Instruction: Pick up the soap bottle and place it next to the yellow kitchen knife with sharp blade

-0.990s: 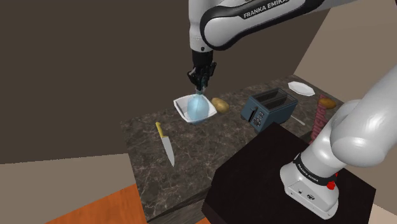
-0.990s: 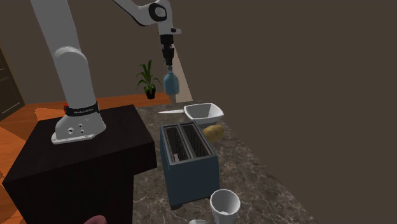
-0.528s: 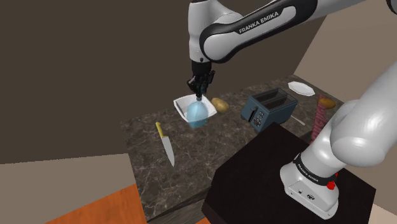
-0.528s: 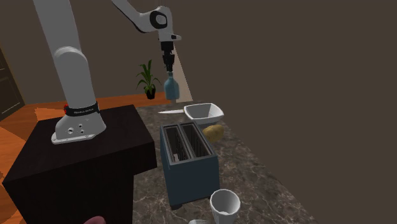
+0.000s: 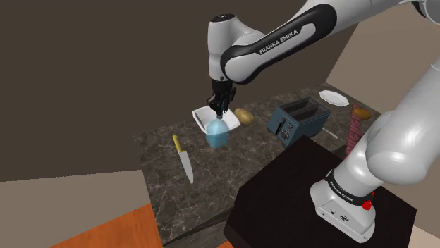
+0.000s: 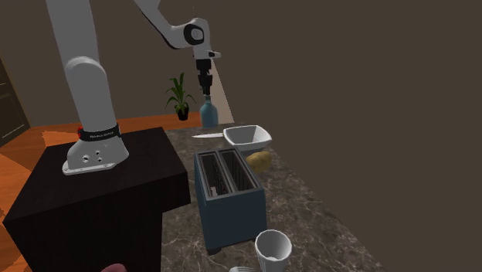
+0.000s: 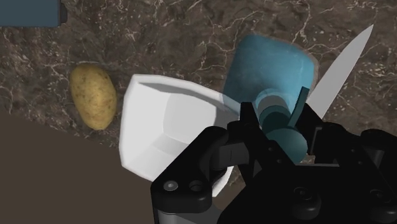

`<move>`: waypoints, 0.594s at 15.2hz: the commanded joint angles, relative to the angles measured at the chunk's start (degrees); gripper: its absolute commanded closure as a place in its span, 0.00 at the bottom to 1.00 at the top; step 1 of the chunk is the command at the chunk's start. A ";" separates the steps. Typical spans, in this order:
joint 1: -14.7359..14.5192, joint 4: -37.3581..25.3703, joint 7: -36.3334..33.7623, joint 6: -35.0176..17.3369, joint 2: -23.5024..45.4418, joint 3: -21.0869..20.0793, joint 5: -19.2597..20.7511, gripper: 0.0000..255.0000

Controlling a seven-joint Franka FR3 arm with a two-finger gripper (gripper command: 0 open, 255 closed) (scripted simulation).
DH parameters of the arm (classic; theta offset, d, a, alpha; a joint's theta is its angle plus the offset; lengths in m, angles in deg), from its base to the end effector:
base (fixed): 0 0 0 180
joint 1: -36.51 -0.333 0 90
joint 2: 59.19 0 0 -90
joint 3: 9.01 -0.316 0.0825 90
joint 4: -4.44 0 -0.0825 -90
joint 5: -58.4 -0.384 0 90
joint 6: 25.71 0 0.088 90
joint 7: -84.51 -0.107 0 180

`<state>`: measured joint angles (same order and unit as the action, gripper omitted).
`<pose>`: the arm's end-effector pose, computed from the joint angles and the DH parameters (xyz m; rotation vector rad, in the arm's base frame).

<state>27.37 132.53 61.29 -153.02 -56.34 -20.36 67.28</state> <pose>0.4922 0.1785 0.3436 3.0150 0.0758 -0.0245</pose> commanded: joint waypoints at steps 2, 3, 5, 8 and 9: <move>-0.07 0.83 -0.74 -2.23 1.44 0.01 0.64 1.00; -0.08 1.07 -0.96 -2.95 1.95 0.04 0.88 1.00; -0.10 1.51 -1.41 -4.38 2.99 0.11 1.36 1.00; -0.15 2.08 -2.13 -6.50 4.63 0.25 2.15 1.00; -0.17 2.25 -2.38 -7.21 5.20 0.31 2.43 1.00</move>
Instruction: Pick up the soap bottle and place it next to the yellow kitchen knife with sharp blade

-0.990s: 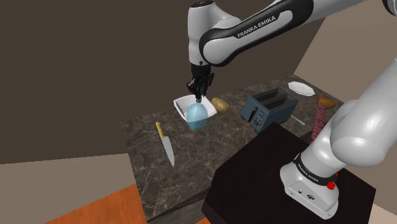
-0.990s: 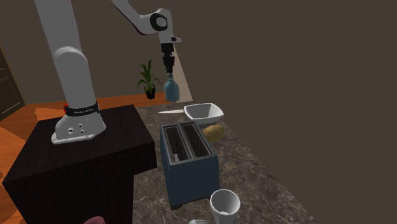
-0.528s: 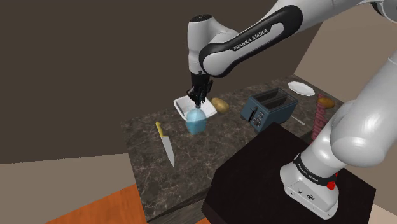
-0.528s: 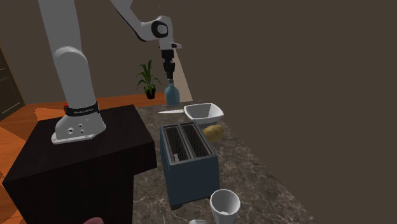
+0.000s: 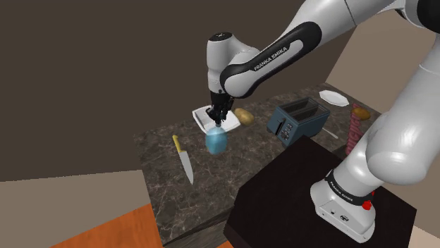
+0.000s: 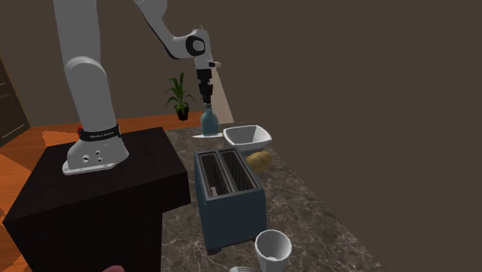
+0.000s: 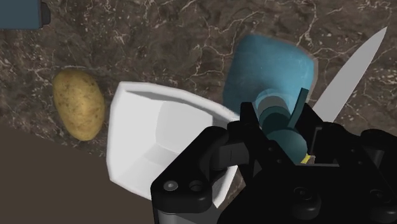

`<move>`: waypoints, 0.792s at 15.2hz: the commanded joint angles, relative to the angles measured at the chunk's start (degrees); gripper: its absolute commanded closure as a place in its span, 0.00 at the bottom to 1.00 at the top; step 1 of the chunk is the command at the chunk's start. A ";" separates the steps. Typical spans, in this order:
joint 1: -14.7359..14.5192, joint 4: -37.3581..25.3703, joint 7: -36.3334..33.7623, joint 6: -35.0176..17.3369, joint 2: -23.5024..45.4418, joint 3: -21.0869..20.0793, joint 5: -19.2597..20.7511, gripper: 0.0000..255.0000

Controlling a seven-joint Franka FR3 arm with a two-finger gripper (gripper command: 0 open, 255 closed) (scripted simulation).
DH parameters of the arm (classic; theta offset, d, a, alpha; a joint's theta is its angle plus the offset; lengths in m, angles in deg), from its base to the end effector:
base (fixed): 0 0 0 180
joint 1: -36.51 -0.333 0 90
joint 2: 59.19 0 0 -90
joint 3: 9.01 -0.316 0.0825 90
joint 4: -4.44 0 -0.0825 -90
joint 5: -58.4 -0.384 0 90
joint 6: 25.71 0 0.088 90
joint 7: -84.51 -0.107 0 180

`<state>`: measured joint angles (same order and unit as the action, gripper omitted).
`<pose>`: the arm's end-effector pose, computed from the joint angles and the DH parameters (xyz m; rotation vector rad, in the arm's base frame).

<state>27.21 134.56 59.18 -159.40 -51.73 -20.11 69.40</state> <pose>0.4918 0.1796 0.2965 3.0151 0.0760 -0.0243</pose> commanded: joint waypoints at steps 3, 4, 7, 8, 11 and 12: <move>-0.11 0.62 -1.06 -2.91 2.35 0.28 1.19 1.00; -0.15 0.73 -1.33 -3.59 2.96 0.36 1.50 1.00; -0.29 0.99 -2.18 -5.62 4.84 0.66 2.48 1.00; -0.35 1.04 -2.47 -6.29 5.49 0.77 2.81 1.00; -0.56 1.13 -3.37 -8.27 7.47 1.16 3.86 1.00; -0.64 1.14 -3.68 -8.91 8.15 1.30 4.21 1.00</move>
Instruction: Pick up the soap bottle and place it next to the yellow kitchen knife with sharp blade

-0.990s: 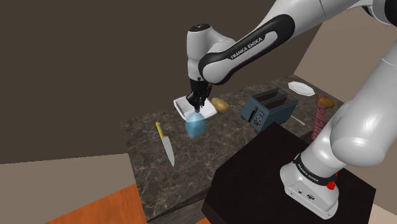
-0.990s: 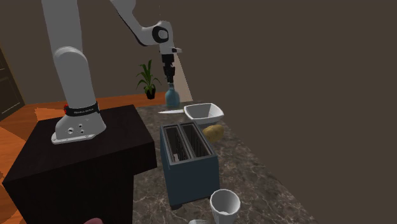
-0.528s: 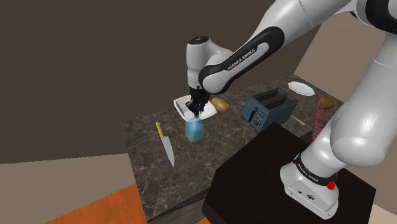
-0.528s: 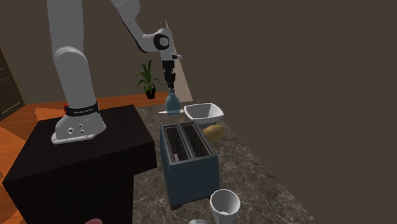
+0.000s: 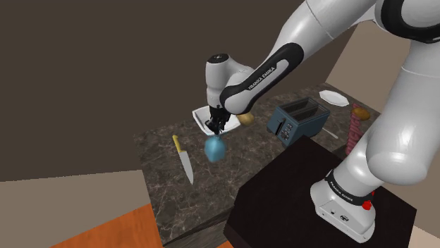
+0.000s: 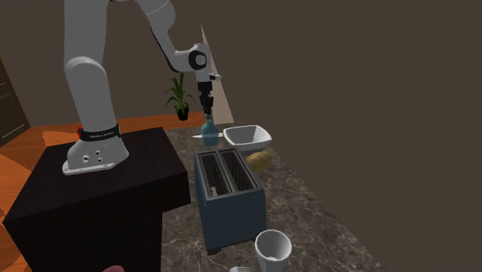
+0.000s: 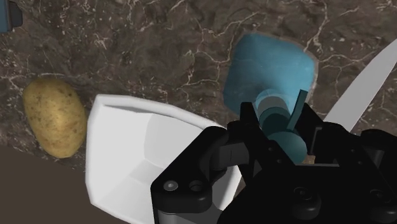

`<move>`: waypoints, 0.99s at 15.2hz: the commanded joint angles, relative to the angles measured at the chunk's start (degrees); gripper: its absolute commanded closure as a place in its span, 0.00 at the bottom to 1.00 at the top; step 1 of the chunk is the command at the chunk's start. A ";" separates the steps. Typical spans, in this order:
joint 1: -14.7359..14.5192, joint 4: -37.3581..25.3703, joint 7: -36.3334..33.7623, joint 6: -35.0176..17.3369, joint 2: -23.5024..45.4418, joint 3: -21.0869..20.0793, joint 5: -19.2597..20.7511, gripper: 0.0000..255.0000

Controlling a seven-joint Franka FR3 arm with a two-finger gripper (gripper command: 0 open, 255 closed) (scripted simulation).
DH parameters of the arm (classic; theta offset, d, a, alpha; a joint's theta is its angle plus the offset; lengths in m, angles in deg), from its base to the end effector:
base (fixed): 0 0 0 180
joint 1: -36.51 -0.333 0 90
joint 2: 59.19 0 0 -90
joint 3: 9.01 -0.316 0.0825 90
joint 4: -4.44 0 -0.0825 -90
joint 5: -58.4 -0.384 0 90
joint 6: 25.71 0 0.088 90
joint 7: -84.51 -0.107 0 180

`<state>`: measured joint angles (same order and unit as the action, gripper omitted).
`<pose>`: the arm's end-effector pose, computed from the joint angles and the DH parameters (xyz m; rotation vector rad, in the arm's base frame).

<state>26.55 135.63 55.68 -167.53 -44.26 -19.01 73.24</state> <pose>0.4915 0.1809 0.2330 3.0150 0.0759 -0.0240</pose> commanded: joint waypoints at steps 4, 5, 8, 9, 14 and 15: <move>-0.03 0.06 -0.34 -1.11 1.03 0.28 0.56 1.00; -0.03 0.06 -0.34 -1.11 1.03 0.28 0.56 1.00; -0.03 0.06 -0.34 -1.11 1.03 0.28 0.56 1.00; -0.03 0.05 -0.34 -1.11 1.03 0.28 0.56 0.00; -0.03 0.06 -0.33 -1.10 1.03 0.28 0.55 0.00; 0.07 -0.11 0.25 0.58 -0.54 -0.15 -0.31 0.00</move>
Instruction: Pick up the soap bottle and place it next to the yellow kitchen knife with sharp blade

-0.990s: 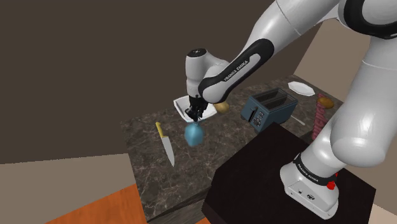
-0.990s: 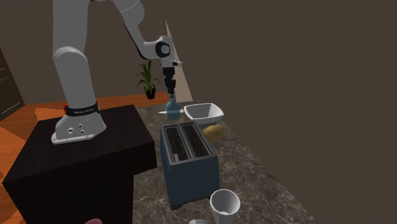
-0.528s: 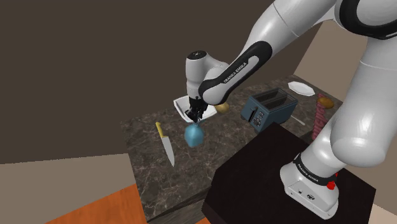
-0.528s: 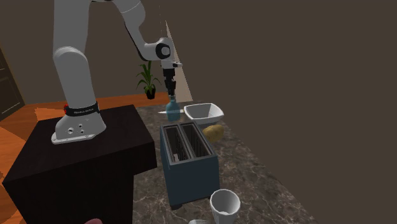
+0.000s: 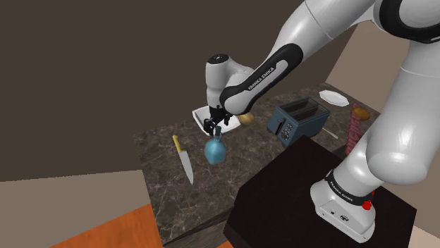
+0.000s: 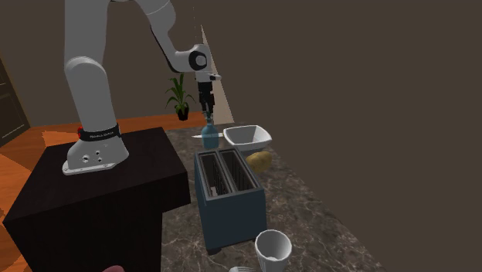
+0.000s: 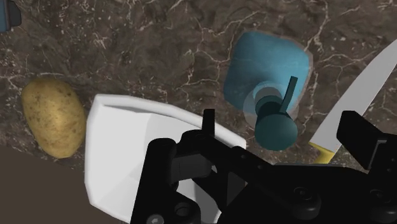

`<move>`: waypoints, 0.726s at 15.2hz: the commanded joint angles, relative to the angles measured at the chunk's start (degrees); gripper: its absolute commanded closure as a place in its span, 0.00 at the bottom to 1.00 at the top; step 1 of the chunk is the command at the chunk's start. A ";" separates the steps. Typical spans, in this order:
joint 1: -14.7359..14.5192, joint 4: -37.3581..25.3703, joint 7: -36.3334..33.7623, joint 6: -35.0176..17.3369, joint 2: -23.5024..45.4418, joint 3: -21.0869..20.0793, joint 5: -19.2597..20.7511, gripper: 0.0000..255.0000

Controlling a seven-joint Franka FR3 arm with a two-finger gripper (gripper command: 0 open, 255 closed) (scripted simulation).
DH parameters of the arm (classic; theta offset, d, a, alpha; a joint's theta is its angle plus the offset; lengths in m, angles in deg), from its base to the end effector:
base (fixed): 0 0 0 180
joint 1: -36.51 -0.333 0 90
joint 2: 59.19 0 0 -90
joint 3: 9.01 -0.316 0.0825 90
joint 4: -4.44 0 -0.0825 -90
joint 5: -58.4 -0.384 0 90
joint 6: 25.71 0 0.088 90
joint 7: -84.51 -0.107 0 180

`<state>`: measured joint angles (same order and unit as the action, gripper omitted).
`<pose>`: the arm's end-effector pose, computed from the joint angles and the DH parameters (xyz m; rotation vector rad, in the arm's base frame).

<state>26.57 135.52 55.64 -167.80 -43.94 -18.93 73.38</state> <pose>0.4924 0.1804 0.2312 3.0155 0.0759 -0.0225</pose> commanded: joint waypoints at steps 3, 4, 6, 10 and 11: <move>0.20 -0.91 1.80 5.68 -4.95 -1.20 -2.67 0.00; 0.18 -0.91 1.80 5.68 -4.95 -1.18 -2.67 0.00; 0.18 -0.91 1.80 5.68 -4.95 -1.18 -2.67 0.00; 0.18 -0.91 1.80 5.68 -4.95 -1.18 -2.67 0.00; 0.18 -0.91 1.80 5.68 -4.95 -1.18 -2.67 0.00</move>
